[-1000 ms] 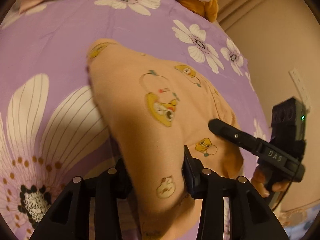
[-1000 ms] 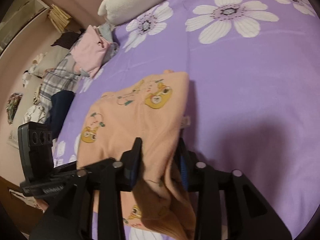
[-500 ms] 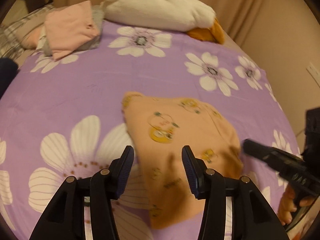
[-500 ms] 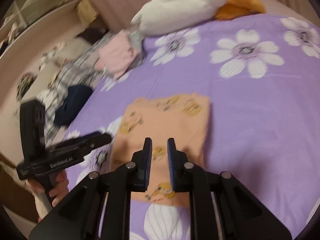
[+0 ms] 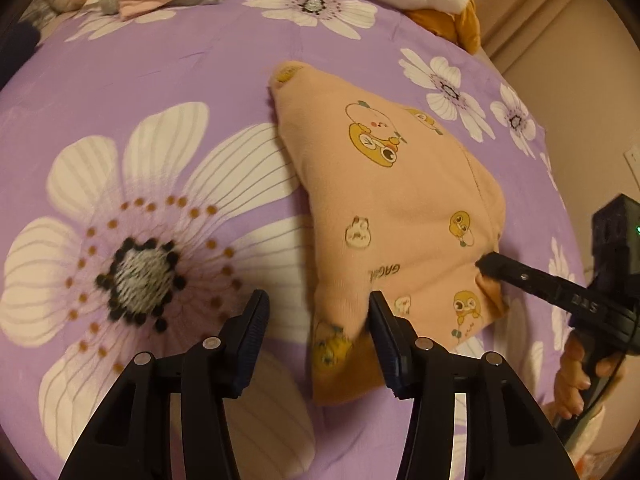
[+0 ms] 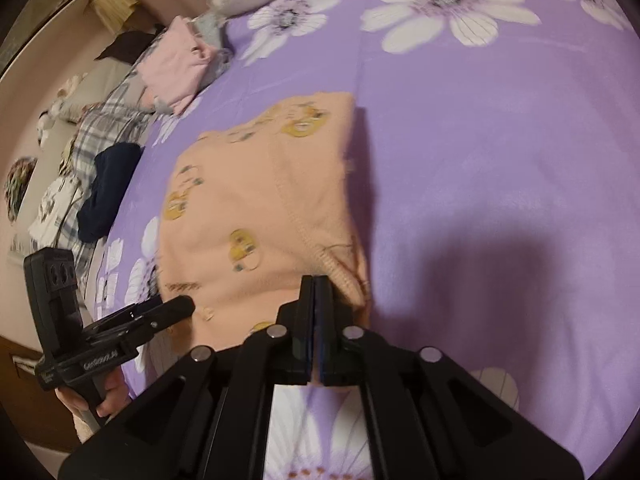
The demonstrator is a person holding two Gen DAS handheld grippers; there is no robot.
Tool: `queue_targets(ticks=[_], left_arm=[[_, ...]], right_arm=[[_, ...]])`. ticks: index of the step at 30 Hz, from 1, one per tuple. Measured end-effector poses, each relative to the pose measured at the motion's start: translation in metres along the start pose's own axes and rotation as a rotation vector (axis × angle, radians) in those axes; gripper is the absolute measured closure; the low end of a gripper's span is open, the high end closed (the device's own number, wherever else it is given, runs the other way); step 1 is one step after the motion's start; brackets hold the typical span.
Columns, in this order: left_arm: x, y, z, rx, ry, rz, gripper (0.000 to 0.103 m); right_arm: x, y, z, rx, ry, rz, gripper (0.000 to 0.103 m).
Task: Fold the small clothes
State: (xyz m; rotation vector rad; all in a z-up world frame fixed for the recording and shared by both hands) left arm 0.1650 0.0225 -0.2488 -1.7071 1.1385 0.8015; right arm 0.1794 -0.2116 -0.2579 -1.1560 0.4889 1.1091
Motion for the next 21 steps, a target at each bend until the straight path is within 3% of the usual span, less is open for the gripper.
queue_targets(ticks=[4,6,8,9,11,14,19,21], left_arm=[[-0.004,0.015,-0.007,0.02,-0.014,-0.016,0.052],[0.001,0.021,-0.007,0.027,-0.027,-0.022,0.052],[0.001,0.023,-0.007,0.046,-0.023,-0.038,0.052],[0.002,0.022,-0.007,0.045,-0.019,-0.033,0.052],[0.001,0.021,-0.002,0.025,0.013,-0.023,0.052],[-0.002,0.021,0.005,0.011,0.036,-0.014,0.052],[-0.015,0.019,0.007,-0.009,-0.029,0.032,0.052],[-0.031,0.002,0.009,-0.014,-0.031,-0.026,0.052]], right_arm=[[-0.01,0.007,0.03,-0.097,-0.058,-0.012,0.093],[0.0,0.013,0.032,-0.11,-0.04,0.013,0.093],[0.017,0.019,0.019,-0.086,0.02,0.083,0.103],[0.023,0.022,0.009,-0.049,0.04,0.104,0.103],[0.018,0.021,-0.002,0.0,-0.027,0.087,0.103],[0.007,0.02,-0.016,0.013,0.011,0.063,0.103],[0.003,0.022,-0.018,0.027,-0.011,0.078,0.102],[-0.009,0.014,-0.008,-0.011,-0.006,0.049,0.094]])
Point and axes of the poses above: each gripper's, at about its wrist camera, not at the fingertips, and x roughly the way its jaws point, z to its left, y to its underside, the point moved 6 cm from there along x, roughly the way its jaws point, and after that the axes turned 8 degrees about -x, right-handed, at the moved point
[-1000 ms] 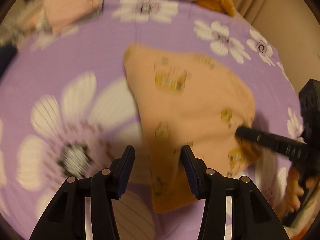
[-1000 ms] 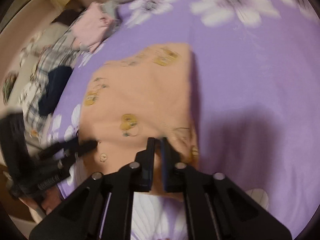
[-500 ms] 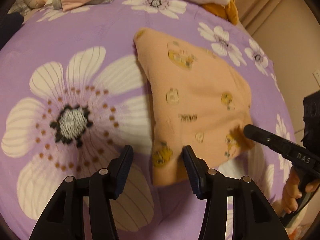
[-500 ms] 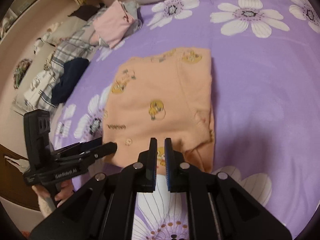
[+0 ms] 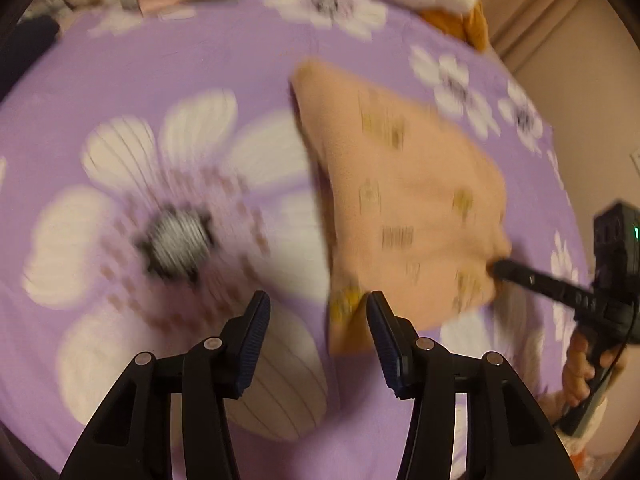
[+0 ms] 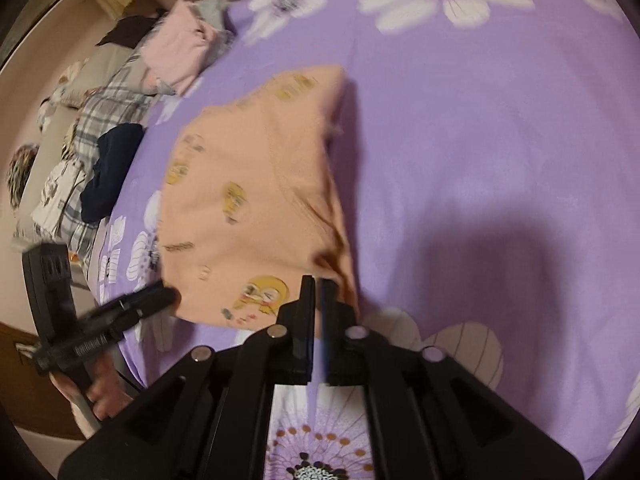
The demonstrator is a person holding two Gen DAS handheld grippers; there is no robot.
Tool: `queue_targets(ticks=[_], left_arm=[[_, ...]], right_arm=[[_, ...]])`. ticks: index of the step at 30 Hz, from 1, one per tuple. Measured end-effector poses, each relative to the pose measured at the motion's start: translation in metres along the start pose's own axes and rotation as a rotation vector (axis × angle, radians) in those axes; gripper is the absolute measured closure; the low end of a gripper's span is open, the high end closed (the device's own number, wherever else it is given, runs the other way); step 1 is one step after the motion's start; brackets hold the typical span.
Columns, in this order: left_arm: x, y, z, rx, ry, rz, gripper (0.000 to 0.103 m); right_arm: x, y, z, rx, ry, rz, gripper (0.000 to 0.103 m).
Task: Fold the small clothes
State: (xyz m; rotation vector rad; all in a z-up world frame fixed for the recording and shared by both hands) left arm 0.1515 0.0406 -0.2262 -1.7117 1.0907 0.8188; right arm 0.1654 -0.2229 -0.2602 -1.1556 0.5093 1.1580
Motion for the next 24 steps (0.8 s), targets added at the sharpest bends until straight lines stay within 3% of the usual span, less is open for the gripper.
queue_targets(ticks=[3,5,7,9,11,12,13,15,17,19,21,22,24], left_arm=[[-0.02,-0.049,-0.006,-0.02,0.114,-0.146,0.052],[-0.018,-0.07,-0.013,-0.033,0.204,-0.149,0.052],[-0.009,-0.095,-0.025,-0.034,0.275,-0.15,0.052],[0.01,-0.108,-0.038,0.037,0.177,-0.142,0.052],[0.037,-0.111,-0.043,0.113,-0.011,-0.121,0.051],[0.062,-0.11,-0.037,0.125,-0.154,-0.093,0.05],[0.079,-0.108,-0.031,0.092,-0.168,-0.052,0.05],[0.088,-0.108,-0.018,-0.022,-0.062,-0.056,0.044],[0.083,-0.113,-0.01,-0.02,0.007,-0.02,0.044],[0.077,-0.112,0.002,-0.101,0.065,-0.011,0.044],[0.064,-0.103,0.005,-0.093,0.084,-0.027,0.044],[0.056,-0.1,0.002,-0.061,0.08,-0.044,0.044],[0.036,-0.095,-0.002,-0.021,0.064,-0.093,0.045]], right_arm=[[-0.015,-0.027,0.006,0.001,-0.025,-0.088,0.093],[-0.015,-0.052,0.004,0.023,-0.076,-0.136,0.093],[-0.007,-0.074,0.002,0.042,-0.075,-0.161,0.093],[0.011,-0.093,0.001,0.048,-0.059,-0.142,0.094],[0.043,-0.101,-0.006,0.051,0.002,-0.069,0.095],[0.052,-0.101,-0.013,0.058,0.033,-0.046,0.099],[0.063,-0.102,-0.021,0.068,0.078,-0.027,0.103],[0.072,-0.102,-0.03,0.057,0.139,-0.057,0.103],[0.07,-0.102,-0.034,0.051,0.123,-0.081,0.103],[0.067,-0.102,-0.039,0.093,0.087,-0.081,0.103],[0.059,-0.102,-0.042,0.139,0.034,-0.096,0.101],[0.054,-0.101,-0.041,0.148,0.015,-0.099,0.095],[0.042,-0.099,-0.031,0.132,0.026,-0.108,0.094]])
Point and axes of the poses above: each gripper's, at about its wrist camera, not at the fingertips, and x roughly the way its jaws point, z to its left, y to its underside, the point moved 6 cm from there along x, roughly the way its jaws point, and after that the axes turned 8 degrees about -x, right-handed, at the moved point
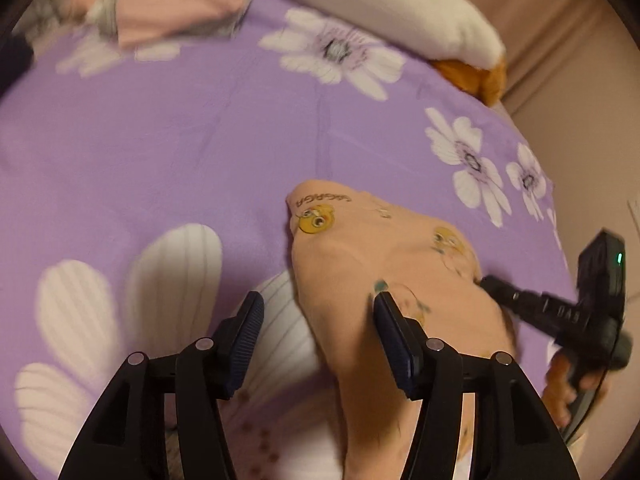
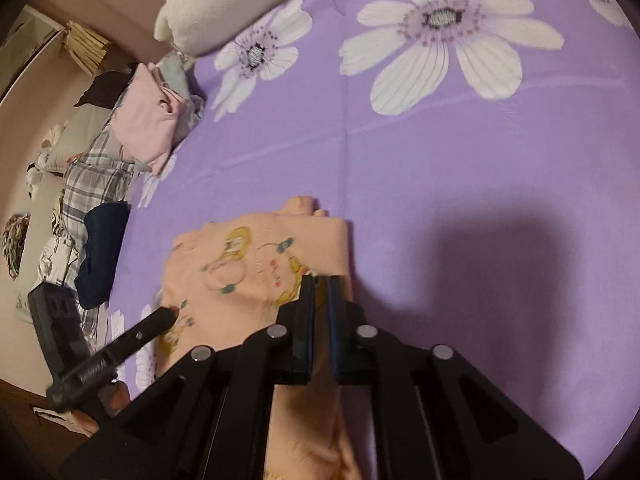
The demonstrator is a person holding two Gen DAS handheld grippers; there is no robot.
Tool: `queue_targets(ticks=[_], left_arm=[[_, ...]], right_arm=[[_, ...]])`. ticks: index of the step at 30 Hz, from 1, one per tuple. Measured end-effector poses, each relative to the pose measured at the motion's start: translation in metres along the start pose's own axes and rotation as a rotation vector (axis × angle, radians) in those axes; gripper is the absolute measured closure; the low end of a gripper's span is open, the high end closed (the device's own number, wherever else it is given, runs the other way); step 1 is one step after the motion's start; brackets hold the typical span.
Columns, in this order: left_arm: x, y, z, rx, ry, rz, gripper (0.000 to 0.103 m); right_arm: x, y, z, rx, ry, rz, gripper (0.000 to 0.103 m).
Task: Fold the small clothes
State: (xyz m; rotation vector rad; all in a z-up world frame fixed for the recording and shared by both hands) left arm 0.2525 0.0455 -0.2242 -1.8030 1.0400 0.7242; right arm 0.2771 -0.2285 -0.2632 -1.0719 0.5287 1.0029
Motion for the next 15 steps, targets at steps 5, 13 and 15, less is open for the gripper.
queue_targets(ticks=[5,13,15], left_arm=[[-0.032,0.018,-0.035,0.056,0.125,0.004,0.045],[0.011,0.054,-0.011,-0.011,-0.028,0.084,0.041],[0.002,0.056,-0.008,-0.057,-0.057,0.086,0.043]], right_arm=[[-0.034,0.026,0.035,-0.069,-0.04,-0.01,0.093],[-0.017,0.064,0.02,-0.052,0.023,0.046,0.101],[-0.026,0.066,0.017,-0.024,0.031,0.053,0.099]])
Point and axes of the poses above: each gripper's, at about its wrist camera, not at the fingertips, and x roughly the way its jaws point, z to its left, y to its underside, the point moved 6 cm from there along x, roughly the way its jaws point, and after that the axes turned 8 degrees about -x, right-handed, at the moved point
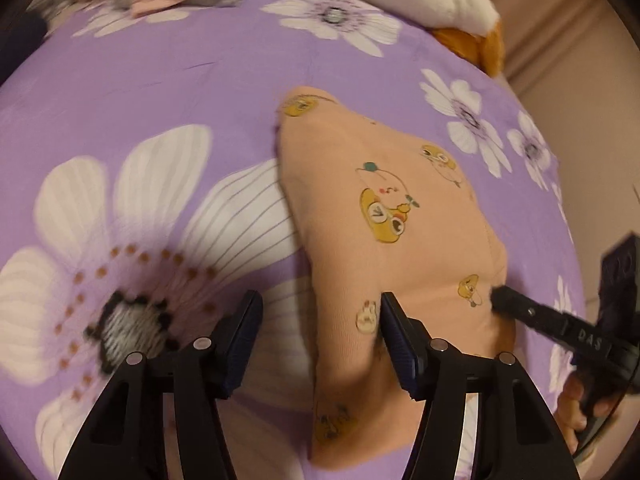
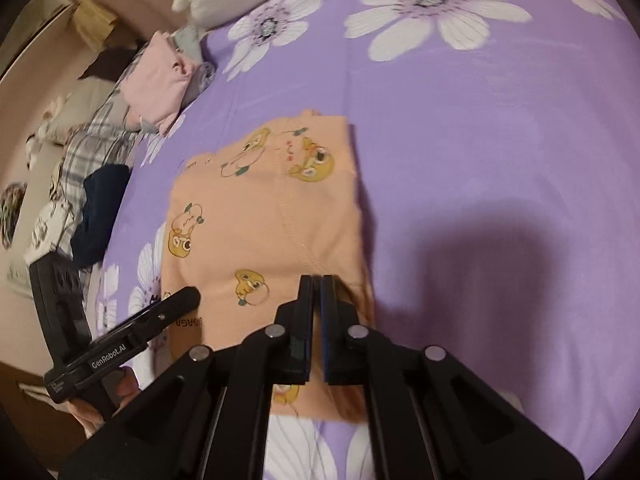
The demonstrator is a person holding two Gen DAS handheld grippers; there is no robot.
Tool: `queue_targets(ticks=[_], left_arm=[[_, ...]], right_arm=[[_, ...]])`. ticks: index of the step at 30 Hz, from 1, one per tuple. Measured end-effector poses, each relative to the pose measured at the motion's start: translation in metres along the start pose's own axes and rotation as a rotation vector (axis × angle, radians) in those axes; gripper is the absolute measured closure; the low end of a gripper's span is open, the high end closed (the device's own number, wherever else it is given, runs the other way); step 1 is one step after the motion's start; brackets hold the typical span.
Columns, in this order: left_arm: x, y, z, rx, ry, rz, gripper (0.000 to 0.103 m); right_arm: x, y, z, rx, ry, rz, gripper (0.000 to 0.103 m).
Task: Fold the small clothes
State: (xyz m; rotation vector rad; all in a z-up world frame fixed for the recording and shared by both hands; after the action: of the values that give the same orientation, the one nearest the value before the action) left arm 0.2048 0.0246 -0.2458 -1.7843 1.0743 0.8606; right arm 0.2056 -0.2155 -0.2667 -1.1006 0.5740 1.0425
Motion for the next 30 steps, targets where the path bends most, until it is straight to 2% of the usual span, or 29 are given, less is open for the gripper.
queue_targets(ticks=[1,3,4,5,6,9,12,14,17,20,22,23,24,25,26,28,29,30], left_arm=[[-0.008,0.002,-0.001,-0.02,-0.037,-0.01,0.043],[-0.02,0.003,-0.006,-0.011,-0.117,-0.032,0.043],[-0.034,0.004,-0.012,0.007,-0.187,-0.074,0.045],[-0.041,0.003,-0.014,0.026,-0.209,-0.109,0.047],[-0.061,0.005,-0.026,0.073,-0.214,-0.182,0.047],[-0.102,0.017,-0.046,0.141,-0.167,-0.287,0.047],[-0.132,0.025,-0.061,0.186,-0.19,-0.39,0.047],[-0.145,0.032,-0.067,0.211,-0.189,-0.431,0.047],[-0.155,0.036,-0.075,0.239,-0.162,-0.45,0.047],[-0.164,0.041,-0.081,0.237,-0.141,-0.471,0.047],[-0.174,0.045,-0.084,0.232,-0.106,-0.489,0.038],[-0.177,0.048,-0.085,0.229,-0.088,-0.496,0.028],[-0.181,0.049,-0.086,0.224,-0.061,-0.506,0.023],[-0.186,0.05,-0.086,0.223,-0.033,-0.521,0.021],[-0.188,0.05,-0.087,0.227,-0.022,-0.533,0.019],[-0.193,0.052,-0.088,0.233,-0.018,-0.549,0.009],[-0.195,0.053,-0.089,0.235,-0.019,-0.556,0.001],[-0.198,0.054,-0.09,0.242,-0.018,-0.573,0.001]], right_arm=[[-0.008,0.002,0.001,-0.013,0.027,-0.012,0.091],[-0.027,0.003,0.007,-0.058,0.108,-0.042,0.091],[-0.033,0.002,0.008,-0.07,0.125,-0.051,0.091],[-0.043,0.002,0.01,-0.078,0.134,-0.071,0.091],[-0.054,-0.001,0.01,-0.082,0.133,-0.099,0.091],[-0.088,-0.003,0.014,-0.086,0.124,-0.166,0.09],[-0.116,0.0,0.025,-0.12,0.14,-0.223,0.085],[-0.135,0.005,0.034,-0.153,0.142,-0.258,0.083],[-0.155,0.011,0.046,-0.19,0.139,-0.31,0.078],[-0.17,0.017,0.054,-0.225,0.172,-0.351,0.063],[-0.177,0.02,0.058,-0.243,0.188,-0.375,0.053],[-0.183,0.022,0.059,-0.252,0.191,-0.391,0.051],[-0.186,0.024,0.06,-0.256,0.193,-0.4,0.047],[-0.19,0.025,0.061,-0.258,0.2,-0.411,0.041],[-0.195,0.027,0.06,-0.256,0.209,-0.428,0.038],[-0.203,0.029,0.06,-0.24,0.22,-0.455,0.022],[-0.208,0.03,0.058,-0.223,0.217,-0.472,0.018],[-0.211,0.031,0.058,-0.212,0.212,-0.484,0.014]])
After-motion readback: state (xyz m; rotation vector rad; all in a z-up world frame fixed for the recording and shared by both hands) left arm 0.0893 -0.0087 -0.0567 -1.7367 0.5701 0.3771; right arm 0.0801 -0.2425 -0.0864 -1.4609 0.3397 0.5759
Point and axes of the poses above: each gripper's, at about its wrist camera, not at the fingertips, and x roughly the way its jaws point, z to its left, y to its underside, the point moved 6 cm from there along x, roughly the way its jaws point, and after that the axes turned 8 degrees about -x, right-handed, at the moved point
